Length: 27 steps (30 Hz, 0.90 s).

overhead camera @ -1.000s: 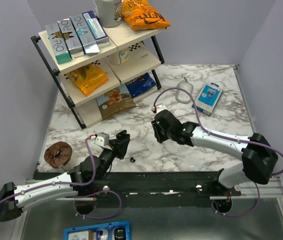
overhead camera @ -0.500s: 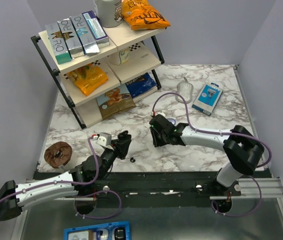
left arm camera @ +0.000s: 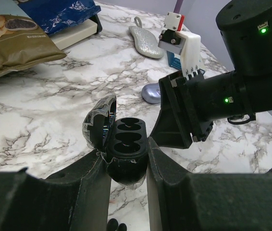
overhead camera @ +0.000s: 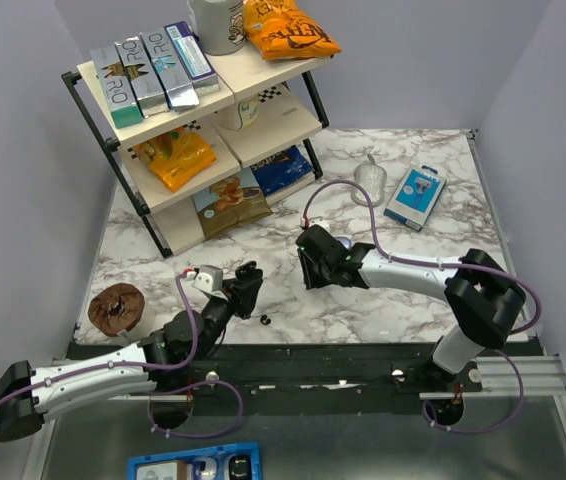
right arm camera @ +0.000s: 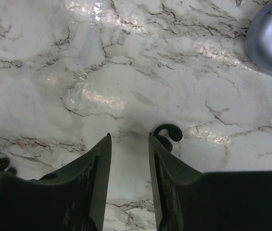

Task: Insert the wireless bluetooth earbuds into the charging case
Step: Pick up the earbud from the center of the board.

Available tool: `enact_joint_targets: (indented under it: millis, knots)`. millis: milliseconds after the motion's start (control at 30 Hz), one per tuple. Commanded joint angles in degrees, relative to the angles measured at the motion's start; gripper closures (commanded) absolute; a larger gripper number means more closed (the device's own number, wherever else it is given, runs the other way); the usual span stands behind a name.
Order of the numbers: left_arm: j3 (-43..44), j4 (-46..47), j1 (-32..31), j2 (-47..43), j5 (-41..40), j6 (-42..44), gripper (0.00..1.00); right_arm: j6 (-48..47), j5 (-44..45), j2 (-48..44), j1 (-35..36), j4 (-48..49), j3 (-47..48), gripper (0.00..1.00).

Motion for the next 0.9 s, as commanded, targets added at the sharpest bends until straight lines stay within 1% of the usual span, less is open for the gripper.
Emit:
enact_joint_targets:
  millis: [0,233,600,800,867]
  knots:
    - [-5.24,1.49,-0.48,0.18,1.11,-0.30,1.00,-0.91,2.23,1.80,-0.44,0.20,2.01,0.55]
    - [-5.24,1.75,-0.48,0.44,1.20,-0.30,1.00,-0.47,3.11,3.30,-1.49,0.03,0.35,0.55]
    - [-5.77,2.19,-0.39,0.70,1.28,-0.65,1.00,-0.91,3.99,1.45,-1.49,-0.15,-2.20,0.56]
    - [-5.95,2.37,-0.48,0.62,1.20,-0.91,1.00,-0.29,3.81,1.98,-1.58,-0.24,-3.96,0.61]
    - [-6.04,2.46,-0.39,0.79,1.28,-1.00,1.00,-0.03,4.07,1.72,-1.58,-0.41,-4.31,0.64]
